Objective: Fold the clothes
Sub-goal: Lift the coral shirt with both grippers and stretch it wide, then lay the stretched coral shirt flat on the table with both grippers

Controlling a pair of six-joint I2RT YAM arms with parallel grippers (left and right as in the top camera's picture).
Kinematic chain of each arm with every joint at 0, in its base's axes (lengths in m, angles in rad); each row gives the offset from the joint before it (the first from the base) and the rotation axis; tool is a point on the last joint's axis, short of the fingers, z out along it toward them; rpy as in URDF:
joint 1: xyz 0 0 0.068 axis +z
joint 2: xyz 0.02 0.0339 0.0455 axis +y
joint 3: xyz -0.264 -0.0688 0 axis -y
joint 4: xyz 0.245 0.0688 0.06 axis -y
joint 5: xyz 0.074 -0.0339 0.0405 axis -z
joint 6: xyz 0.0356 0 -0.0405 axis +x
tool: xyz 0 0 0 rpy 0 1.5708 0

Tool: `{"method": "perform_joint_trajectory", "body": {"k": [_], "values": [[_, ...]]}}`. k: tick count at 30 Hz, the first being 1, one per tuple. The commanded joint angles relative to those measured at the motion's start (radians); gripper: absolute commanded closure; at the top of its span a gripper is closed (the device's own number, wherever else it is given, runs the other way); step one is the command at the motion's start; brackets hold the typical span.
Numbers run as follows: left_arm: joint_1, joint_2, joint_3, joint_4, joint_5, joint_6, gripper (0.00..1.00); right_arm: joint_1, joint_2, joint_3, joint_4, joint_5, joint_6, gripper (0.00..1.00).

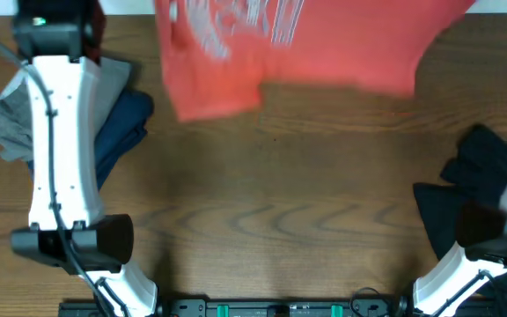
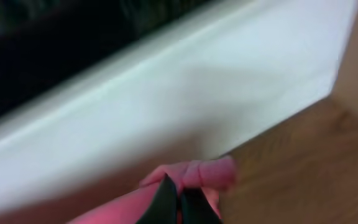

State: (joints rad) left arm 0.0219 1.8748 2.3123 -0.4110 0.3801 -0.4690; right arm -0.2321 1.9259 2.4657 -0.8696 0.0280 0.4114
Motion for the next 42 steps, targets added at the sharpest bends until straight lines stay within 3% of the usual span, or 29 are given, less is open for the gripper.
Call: {"method": "perform_joint_trajectory", "body": {"k": [1,4,5,10,15,18,31,42], "values": [[0.051,-0.055,0.114,-0.073,0.107,-0.038,0.94,-0.060,-0.055,0.105,-0.091,0.028,0.005,0.99],[0.057,-0.059,0.115,-0.297,0.276,0.043,0.94,-0.077,-0.053,0.107,-0.280,0.029,-0.056,0.99],[0.050,-0.056,0.111,-0.442,0.310,0.105,0.94,-0.077,-0.047,0.096,-0.351,0.044,-0.063,0.99],[-0.006,-0.014,0.006,-0.987,0.307,0.415,0.94,-0.073,-0.011,-0.058,-0.603,0.103,-0.074,0.99],[-0.058,0.025,-0.220,-1.244,0.307,0.618,0.94,-0.075,-0.006,-0.304,-0.646,0.111,-0.095,0.99],[-0.080,0.027,-0.398,-1.268,0.277,0.671,0.94,-0.076,-0.006,-0.443,-0.651,0.119,-0.095,0.99],[-0.084,0.026,-1.009,-1.115,0.164,0.632,0.94,-0.077,-0.007,-0.882,-0.621,0.204,-0.041,0.99],[-0.084,0.011,-1.068,-1.067,0.158,0.629,0.94,-0.078,-0.007,-0.935,-0.573,0.223,-0.042,0.99]]}}
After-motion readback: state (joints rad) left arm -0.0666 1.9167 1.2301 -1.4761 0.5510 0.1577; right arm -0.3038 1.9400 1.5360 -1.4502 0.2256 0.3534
